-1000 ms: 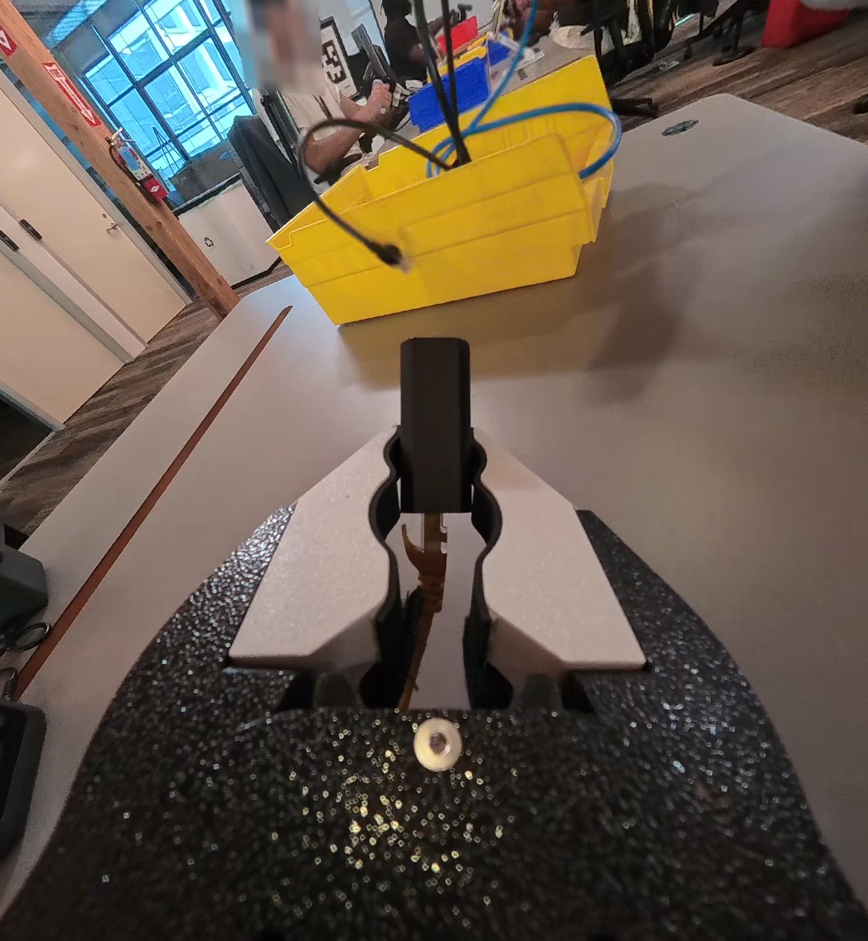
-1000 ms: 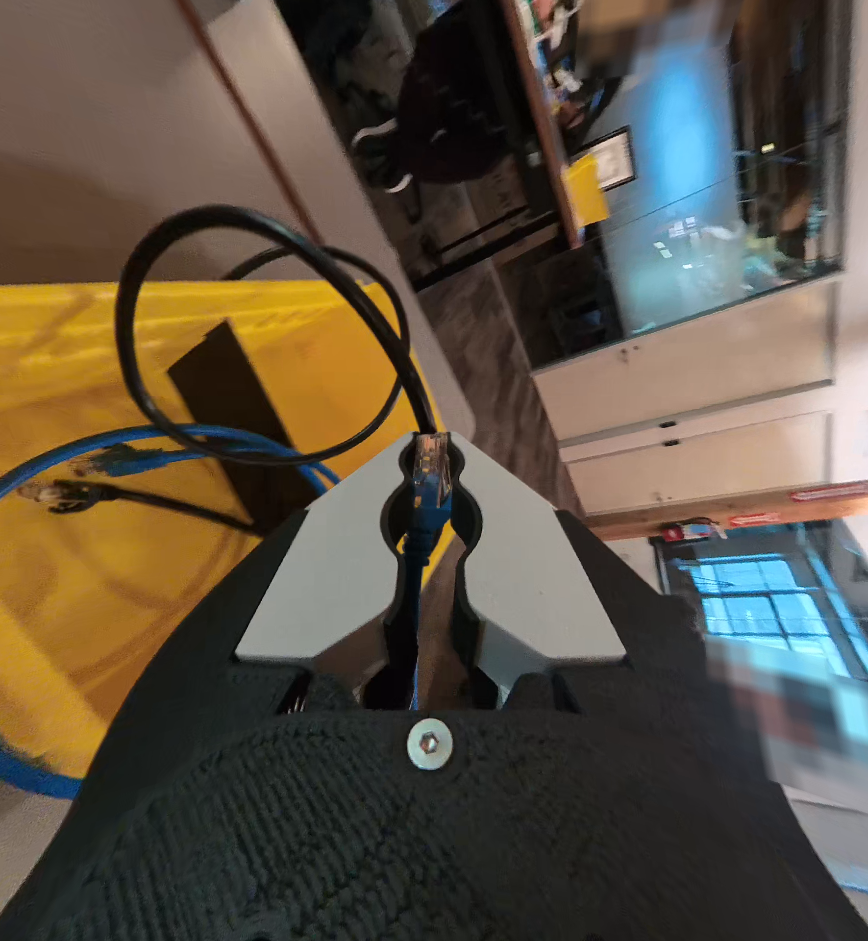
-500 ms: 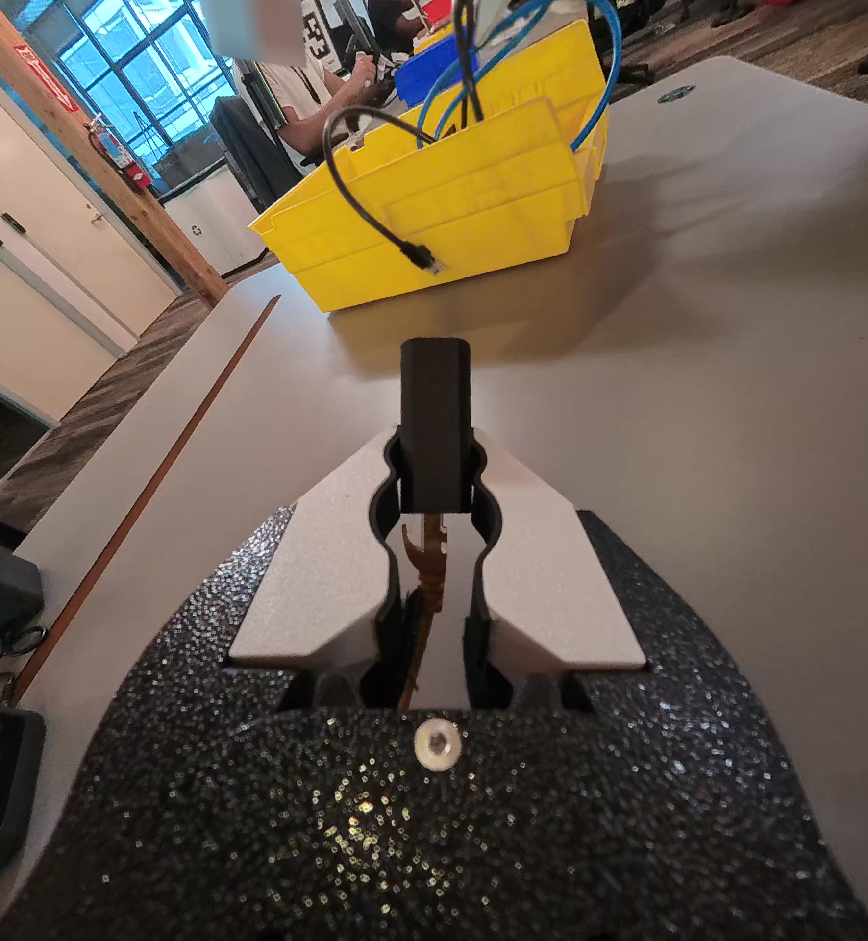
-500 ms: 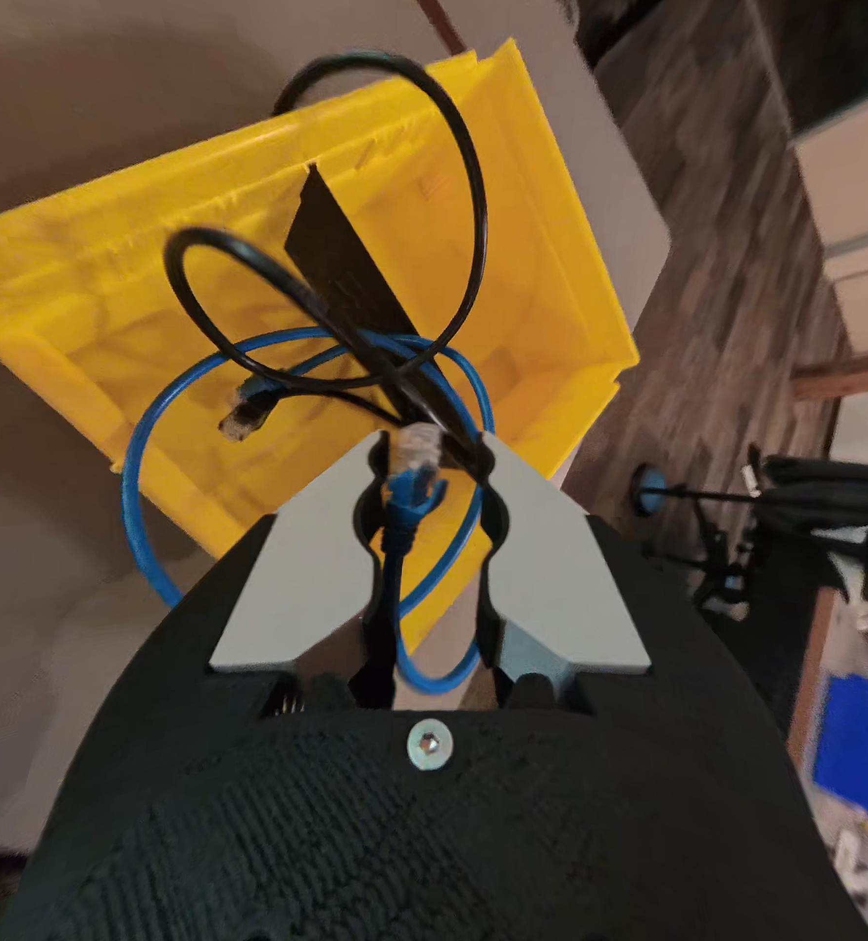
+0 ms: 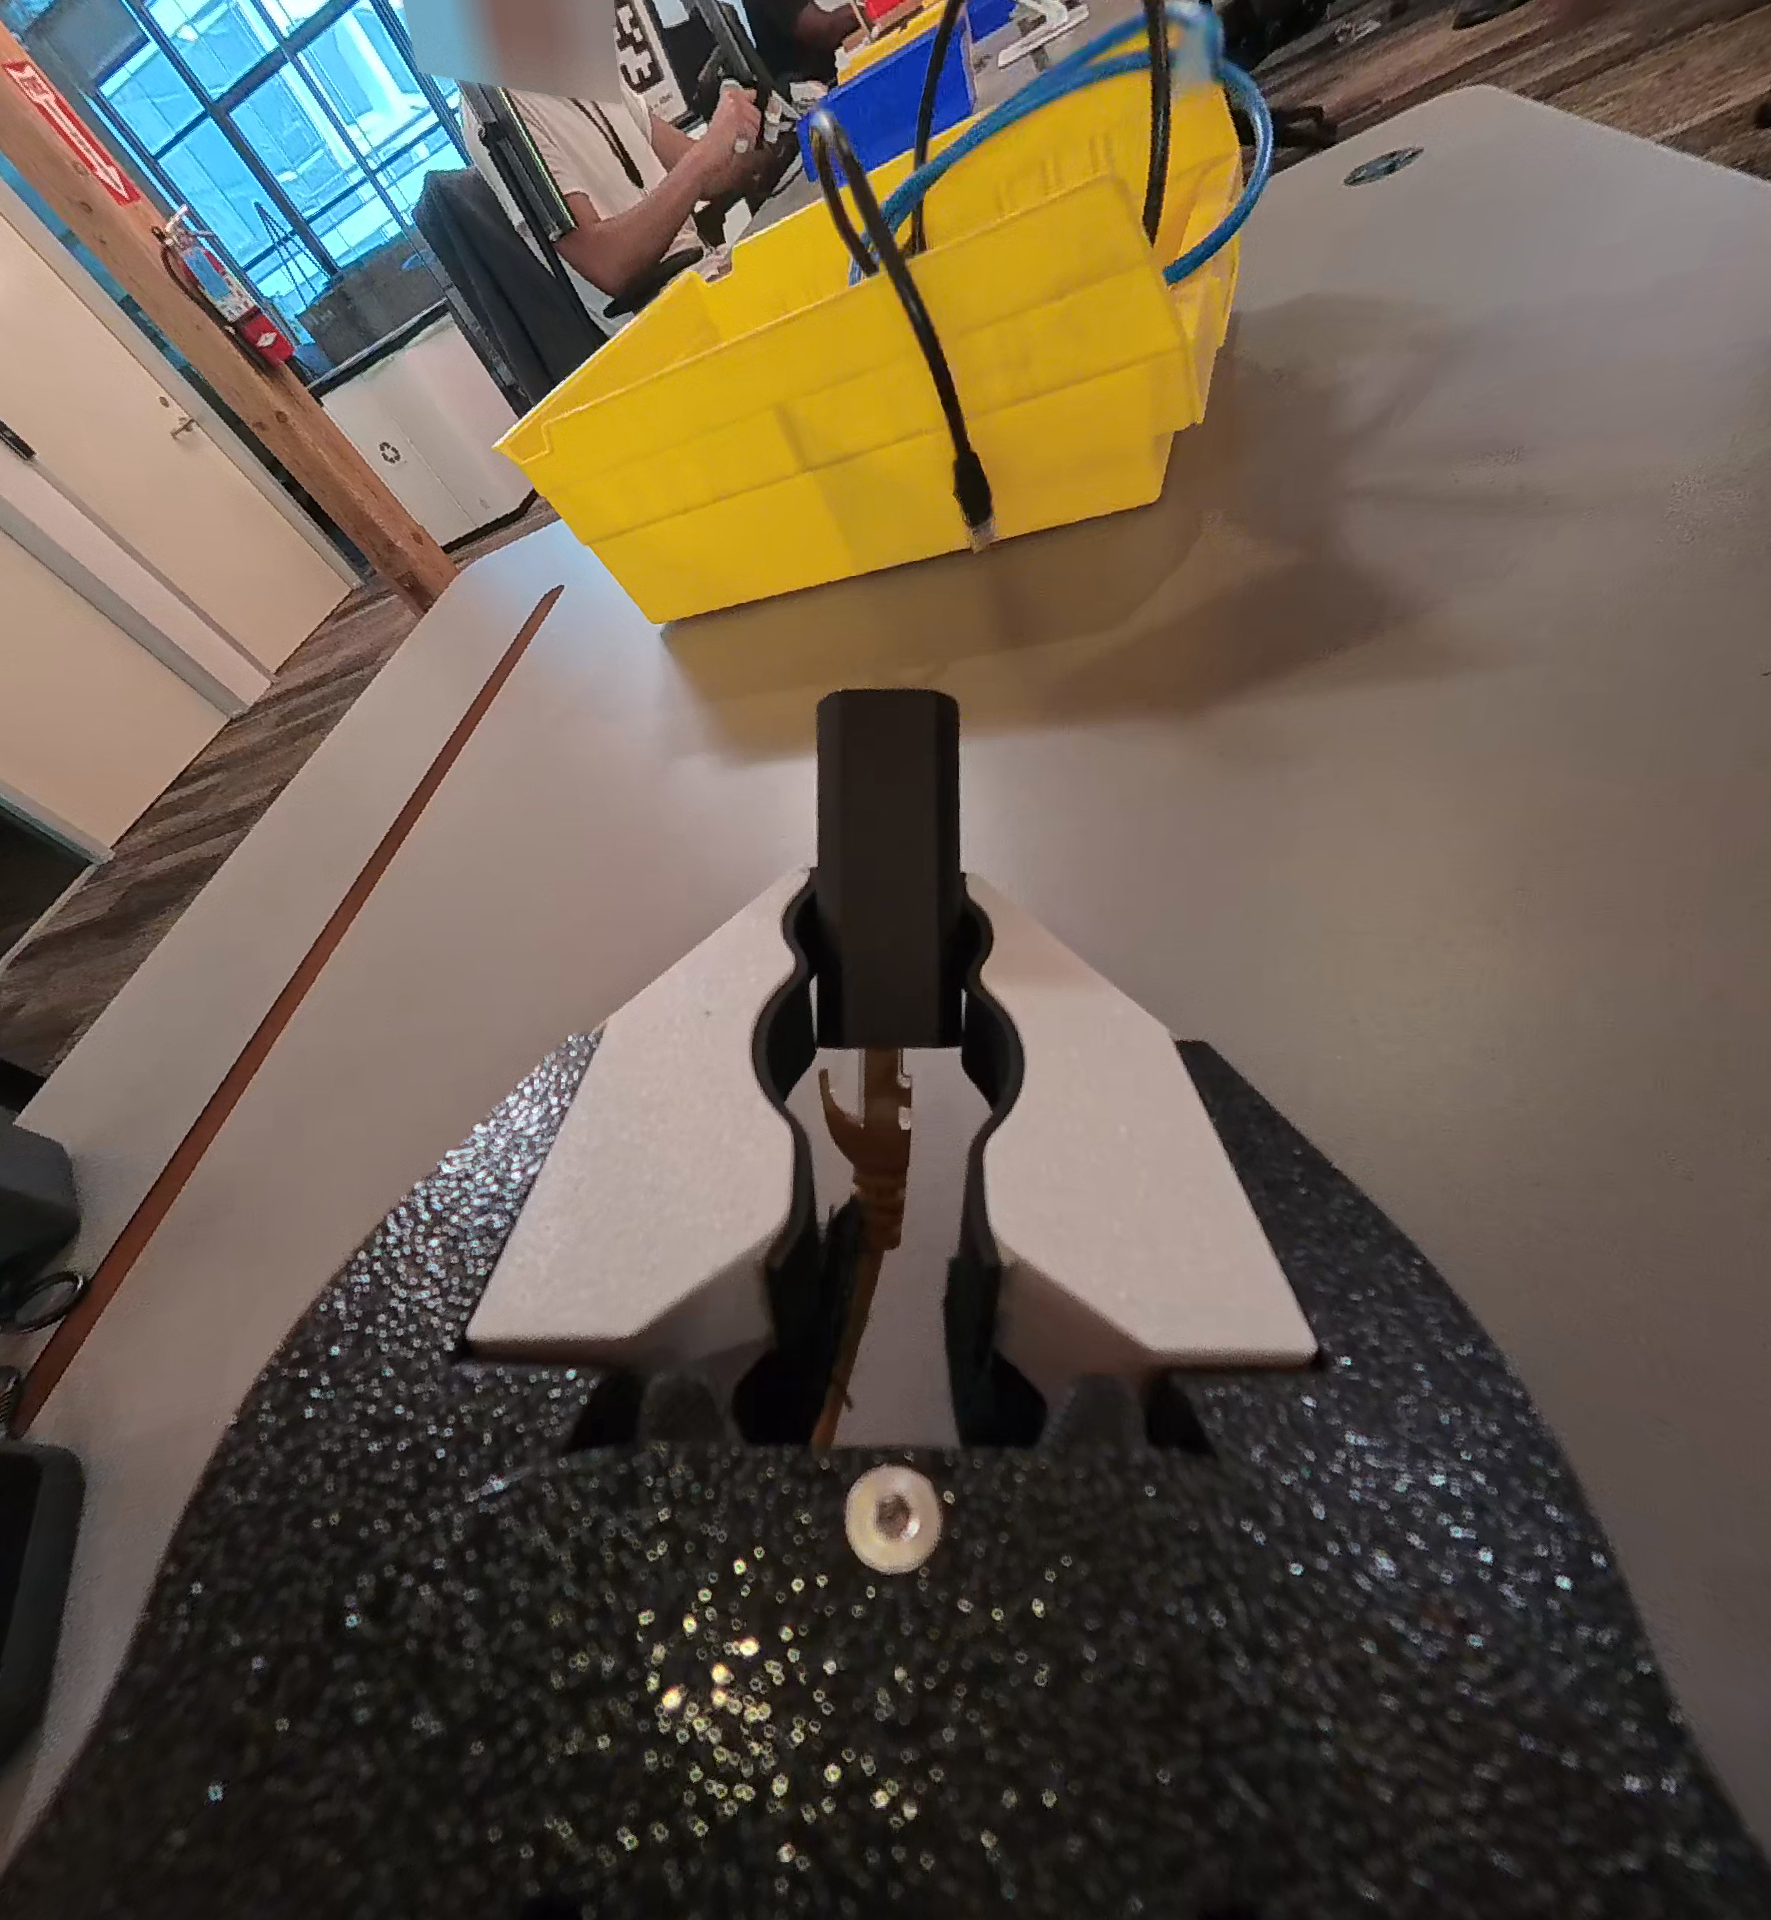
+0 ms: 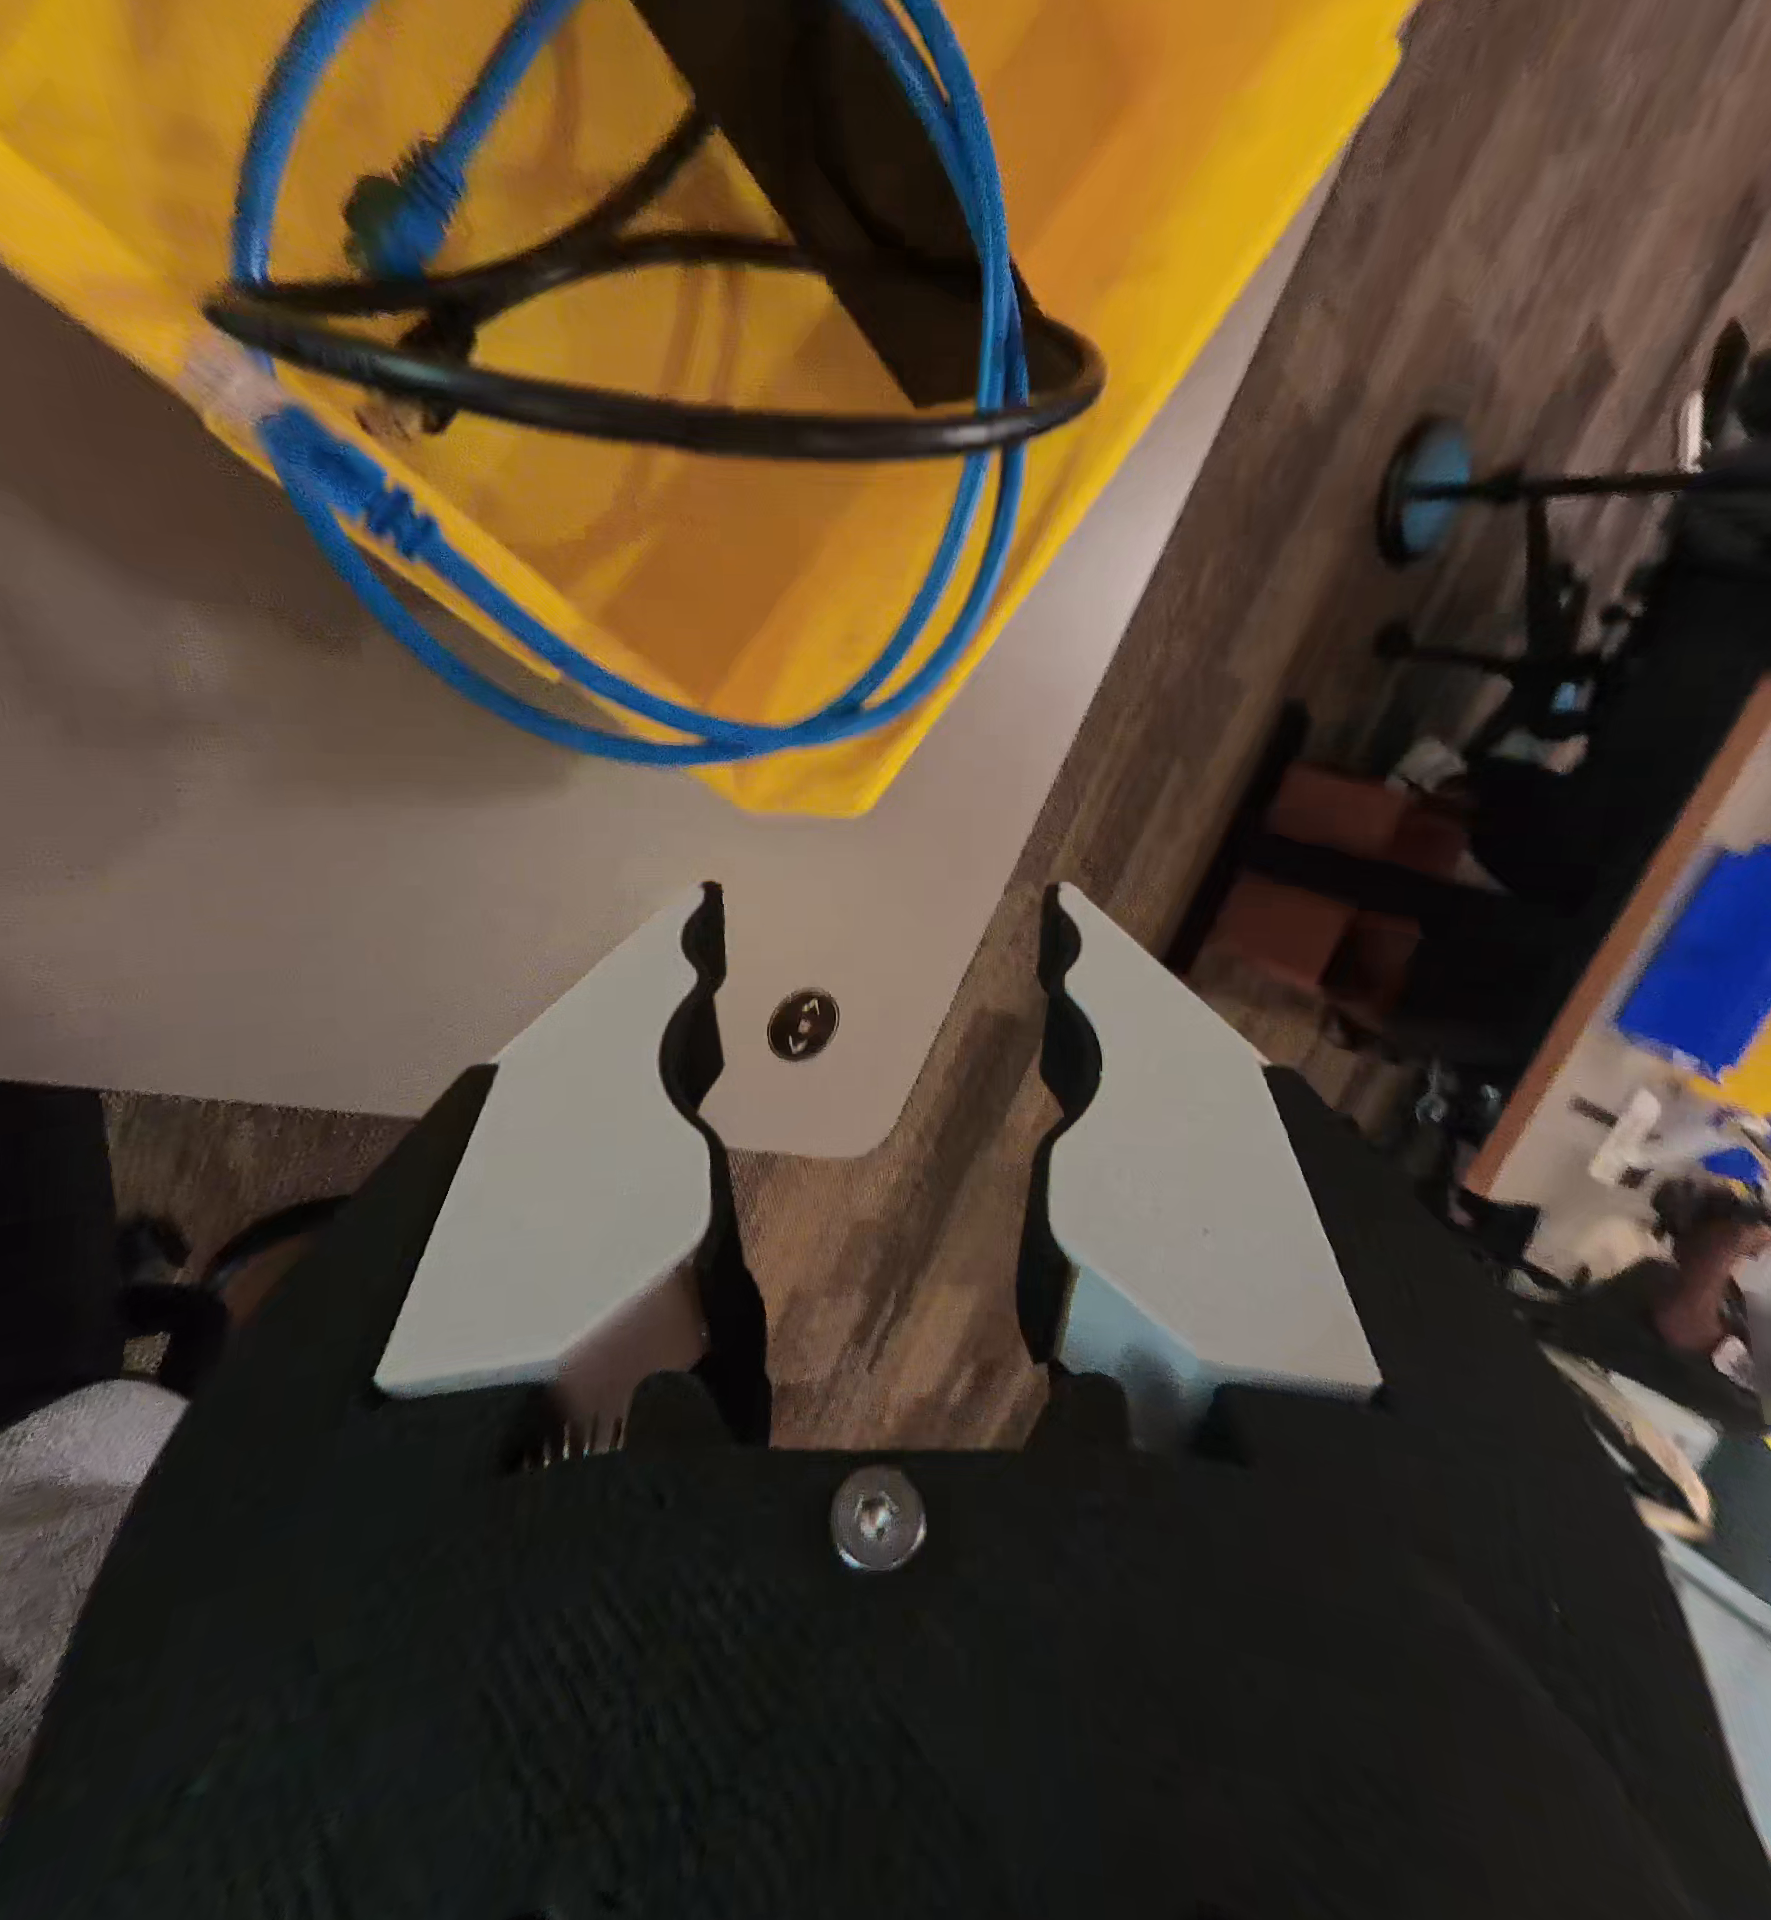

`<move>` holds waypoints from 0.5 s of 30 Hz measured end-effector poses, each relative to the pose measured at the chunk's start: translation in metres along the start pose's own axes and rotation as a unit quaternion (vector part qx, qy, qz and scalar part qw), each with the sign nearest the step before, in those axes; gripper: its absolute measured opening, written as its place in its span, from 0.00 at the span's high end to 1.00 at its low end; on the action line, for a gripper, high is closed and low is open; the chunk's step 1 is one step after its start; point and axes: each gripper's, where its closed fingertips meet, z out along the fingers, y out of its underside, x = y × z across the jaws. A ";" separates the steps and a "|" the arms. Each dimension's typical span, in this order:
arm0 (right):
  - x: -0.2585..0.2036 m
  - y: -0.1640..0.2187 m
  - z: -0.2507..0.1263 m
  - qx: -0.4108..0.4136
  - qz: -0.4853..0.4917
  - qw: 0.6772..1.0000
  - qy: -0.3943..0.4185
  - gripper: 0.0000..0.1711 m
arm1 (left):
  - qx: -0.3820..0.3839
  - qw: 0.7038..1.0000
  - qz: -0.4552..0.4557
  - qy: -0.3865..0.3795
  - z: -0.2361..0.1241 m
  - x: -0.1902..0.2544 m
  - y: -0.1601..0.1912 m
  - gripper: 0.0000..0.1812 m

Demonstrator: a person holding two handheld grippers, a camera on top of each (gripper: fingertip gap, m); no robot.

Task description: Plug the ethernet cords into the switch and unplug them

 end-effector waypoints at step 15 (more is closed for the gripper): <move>-0.077 -0.184 0.001 0.249 -0.374 0.887 0.106 0.73 | -0.005 1.000 0.004 0.004 0.001 0.002 0.002 0.88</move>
